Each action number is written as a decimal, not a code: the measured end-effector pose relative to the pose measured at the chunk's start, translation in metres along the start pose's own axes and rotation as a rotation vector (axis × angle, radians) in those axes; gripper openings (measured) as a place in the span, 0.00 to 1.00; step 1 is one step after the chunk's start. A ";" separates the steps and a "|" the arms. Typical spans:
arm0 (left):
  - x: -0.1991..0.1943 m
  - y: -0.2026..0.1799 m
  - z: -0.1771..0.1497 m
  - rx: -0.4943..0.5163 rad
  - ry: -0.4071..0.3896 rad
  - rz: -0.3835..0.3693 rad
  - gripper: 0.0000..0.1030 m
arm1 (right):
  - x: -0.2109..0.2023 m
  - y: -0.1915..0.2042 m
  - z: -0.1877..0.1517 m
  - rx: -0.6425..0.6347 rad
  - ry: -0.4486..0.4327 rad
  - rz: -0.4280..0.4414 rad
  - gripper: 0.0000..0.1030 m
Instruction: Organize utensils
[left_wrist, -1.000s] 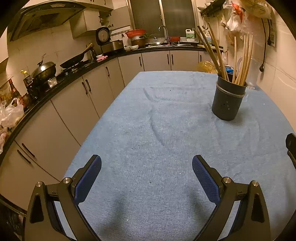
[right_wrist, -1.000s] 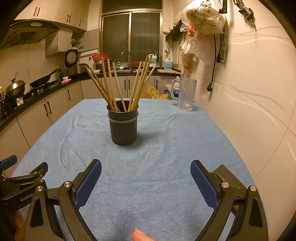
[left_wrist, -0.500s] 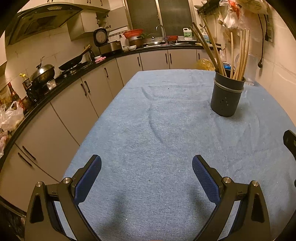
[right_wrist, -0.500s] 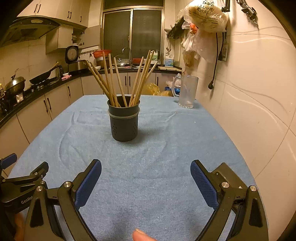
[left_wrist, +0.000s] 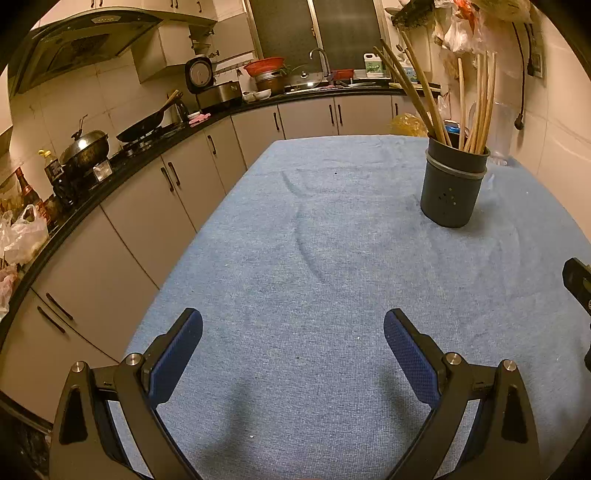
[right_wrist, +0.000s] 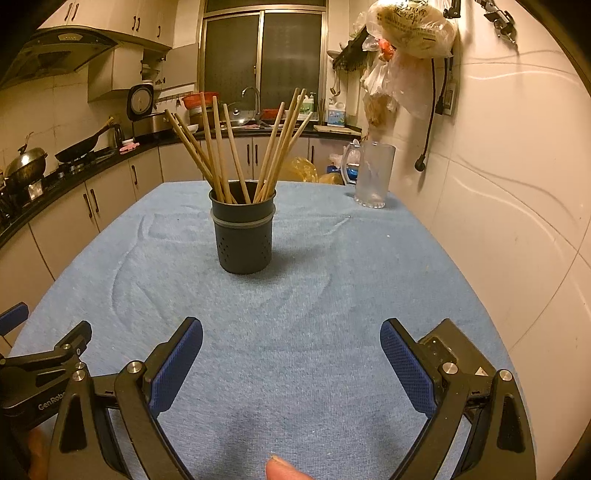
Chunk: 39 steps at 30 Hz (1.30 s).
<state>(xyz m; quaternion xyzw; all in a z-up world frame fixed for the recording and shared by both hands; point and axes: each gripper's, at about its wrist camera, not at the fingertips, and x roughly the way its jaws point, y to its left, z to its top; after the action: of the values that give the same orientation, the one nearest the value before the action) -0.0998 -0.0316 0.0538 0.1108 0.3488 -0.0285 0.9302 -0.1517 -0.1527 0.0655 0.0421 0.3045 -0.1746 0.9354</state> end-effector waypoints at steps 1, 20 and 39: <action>0.000 -0.001 0.000 0.002 0.000 0.001 0.95 | 0.000 0.000 0.000 0.001 0.002 0.000 0.96; -0.001 -0.001 -0.002 0.009 0.005 0.003 0.95 | 0.006 -0.002 -0.005 0.011 0.032 0.004 0.96; -0.003 -0.001 -0.002 0.010 0.007 0.004 0.95 | 0.008 -0.004 -0.006 0.016 0.042 0.006 0.96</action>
<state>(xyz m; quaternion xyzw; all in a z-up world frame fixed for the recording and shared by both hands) -0.1031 -0.0318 0.0539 0.1164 0.3516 -0.0283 0.9285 -0.1503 -0.1574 0.0562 0.0543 0.3225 -0.1733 0.9290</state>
